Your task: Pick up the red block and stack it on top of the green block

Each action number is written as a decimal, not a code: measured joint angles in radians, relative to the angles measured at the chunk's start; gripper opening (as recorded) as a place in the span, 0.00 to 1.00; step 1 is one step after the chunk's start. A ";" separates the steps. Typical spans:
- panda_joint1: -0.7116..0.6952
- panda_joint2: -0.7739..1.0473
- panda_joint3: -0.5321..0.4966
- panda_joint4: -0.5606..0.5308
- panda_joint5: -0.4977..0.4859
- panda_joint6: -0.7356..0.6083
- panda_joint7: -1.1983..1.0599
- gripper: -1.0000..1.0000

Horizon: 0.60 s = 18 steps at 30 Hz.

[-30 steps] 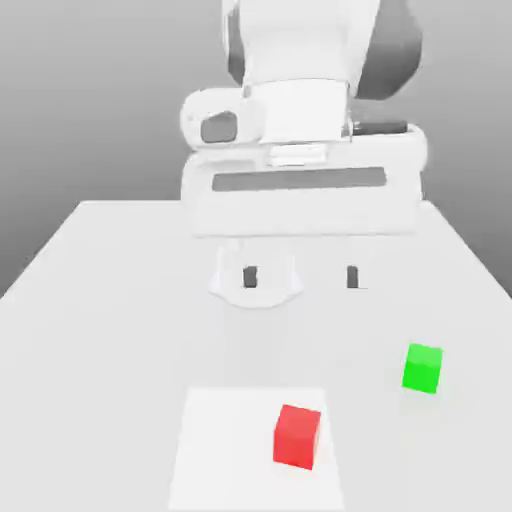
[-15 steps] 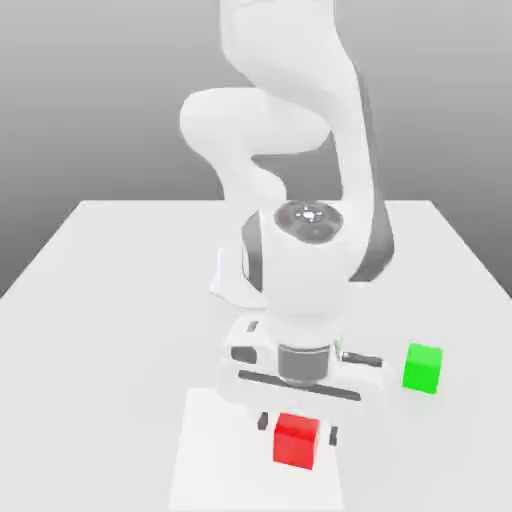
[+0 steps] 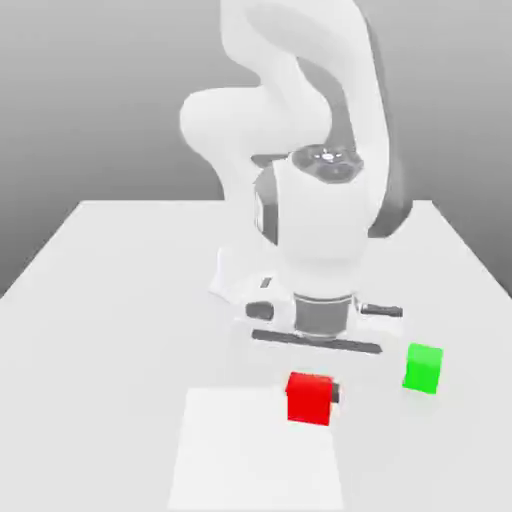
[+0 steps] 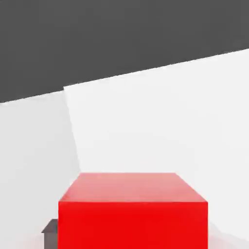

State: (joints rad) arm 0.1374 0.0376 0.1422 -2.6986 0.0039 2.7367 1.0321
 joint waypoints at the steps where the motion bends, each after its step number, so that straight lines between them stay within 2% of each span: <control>1: 0.018 -0.014 0.018 -0.009 0.006 -0.005 -0.046 0.00; 13: 0.324 -0.180 0.127 -0.113 0.087 -0.064 -0.612 0.00; 15: 0.346 -0.162 0.142 -0.121 0.078 -0.039 -0.653 0.00; 18: 0.340 -0.067 0.141 -0.120 0.014 0.053 -0.622 0.00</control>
State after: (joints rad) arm 0.4778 -0.0292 0.2834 -2.8189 0.0179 2.7899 0.4106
